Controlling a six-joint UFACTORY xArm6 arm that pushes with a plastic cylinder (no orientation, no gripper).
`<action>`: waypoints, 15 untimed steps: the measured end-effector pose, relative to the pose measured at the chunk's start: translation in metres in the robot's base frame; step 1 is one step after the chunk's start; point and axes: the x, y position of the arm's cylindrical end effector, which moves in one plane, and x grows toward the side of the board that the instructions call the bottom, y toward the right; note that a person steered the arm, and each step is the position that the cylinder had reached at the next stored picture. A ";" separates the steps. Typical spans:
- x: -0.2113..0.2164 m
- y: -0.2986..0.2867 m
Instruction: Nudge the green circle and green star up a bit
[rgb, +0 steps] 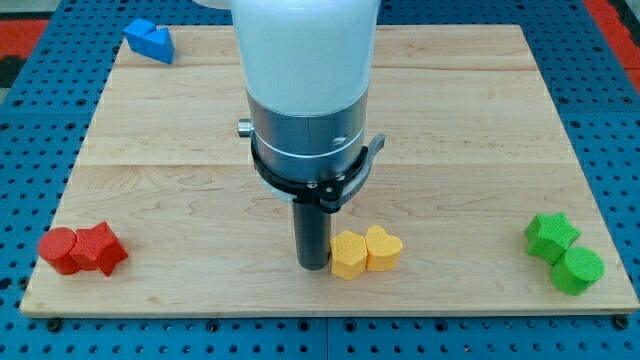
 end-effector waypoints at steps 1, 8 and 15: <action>0.000 0.000; -0.135 0.037; -0.165 0.324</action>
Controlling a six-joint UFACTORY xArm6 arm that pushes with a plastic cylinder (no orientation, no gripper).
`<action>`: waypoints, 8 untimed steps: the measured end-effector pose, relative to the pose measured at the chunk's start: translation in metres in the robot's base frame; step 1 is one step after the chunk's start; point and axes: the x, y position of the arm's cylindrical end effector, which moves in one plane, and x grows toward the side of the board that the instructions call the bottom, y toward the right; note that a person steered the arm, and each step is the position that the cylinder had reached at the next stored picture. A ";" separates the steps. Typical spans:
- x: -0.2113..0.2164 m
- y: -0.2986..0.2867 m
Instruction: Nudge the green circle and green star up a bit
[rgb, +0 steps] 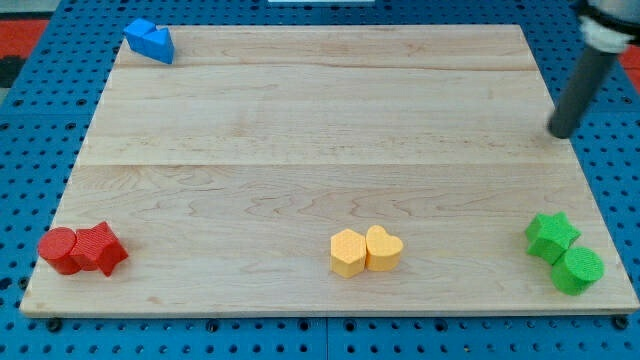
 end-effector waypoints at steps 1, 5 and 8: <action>0.022 0.032; 0.153 0.028; 0.211 -0.011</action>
